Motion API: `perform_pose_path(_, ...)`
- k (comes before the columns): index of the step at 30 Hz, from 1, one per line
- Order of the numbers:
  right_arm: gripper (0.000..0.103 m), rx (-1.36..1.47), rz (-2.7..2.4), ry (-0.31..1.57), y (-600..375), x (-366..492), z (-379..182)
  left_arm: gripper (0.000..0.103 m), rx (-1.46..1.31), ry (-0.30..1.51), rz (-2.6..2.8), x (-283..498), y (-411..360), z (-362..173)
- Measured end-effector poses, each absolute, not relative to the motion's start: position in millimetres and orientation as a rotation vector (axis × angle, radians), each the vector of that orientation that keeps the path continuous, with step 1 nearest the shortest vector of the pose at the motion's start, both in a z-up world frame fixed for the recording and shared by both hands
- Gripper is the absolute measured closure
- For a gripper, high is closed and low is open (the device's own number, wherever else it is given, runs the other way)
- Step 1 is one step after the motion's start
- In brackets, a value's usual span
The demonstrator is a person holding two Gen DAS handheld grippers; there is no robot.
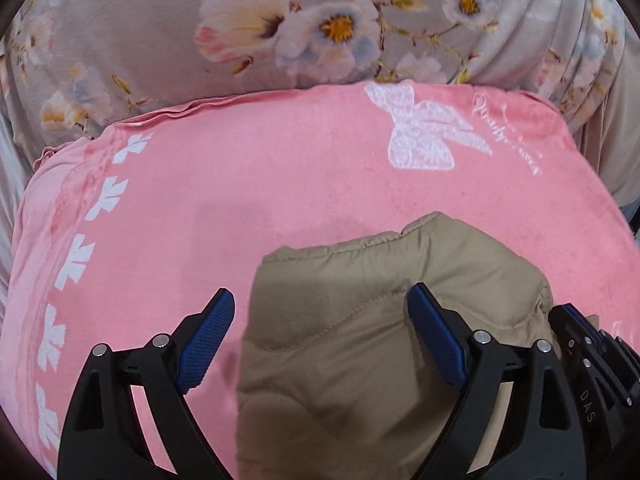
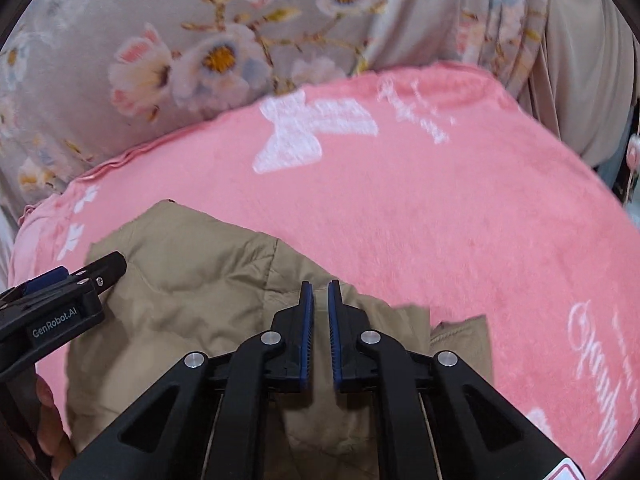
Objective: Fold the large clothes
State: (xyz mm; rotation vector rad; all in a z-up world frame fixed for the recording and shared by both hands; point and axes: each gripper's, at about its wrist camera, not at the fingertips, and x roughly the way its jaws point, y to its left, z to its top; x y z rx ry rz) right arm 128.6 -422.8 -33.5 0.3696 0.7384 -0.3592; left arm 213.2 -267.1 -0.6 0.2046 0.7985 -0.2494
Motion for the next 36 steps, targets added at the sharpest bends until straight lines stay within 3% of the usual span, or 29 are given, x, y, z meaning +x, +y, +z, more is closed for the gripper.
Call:
perform_pose_path(12, 0.1, 0.498, -0.337, 0.766, -439, 133, -80, 0.015, 0.179, 0.825, -0.23, 225, -276, -35)
perform_pose_path(36, 0.101, 0.442, -0.378, 0.8, -430, 143, -88, 0.015, 0.231, 0.764, -0.173, 220, -283, -51)
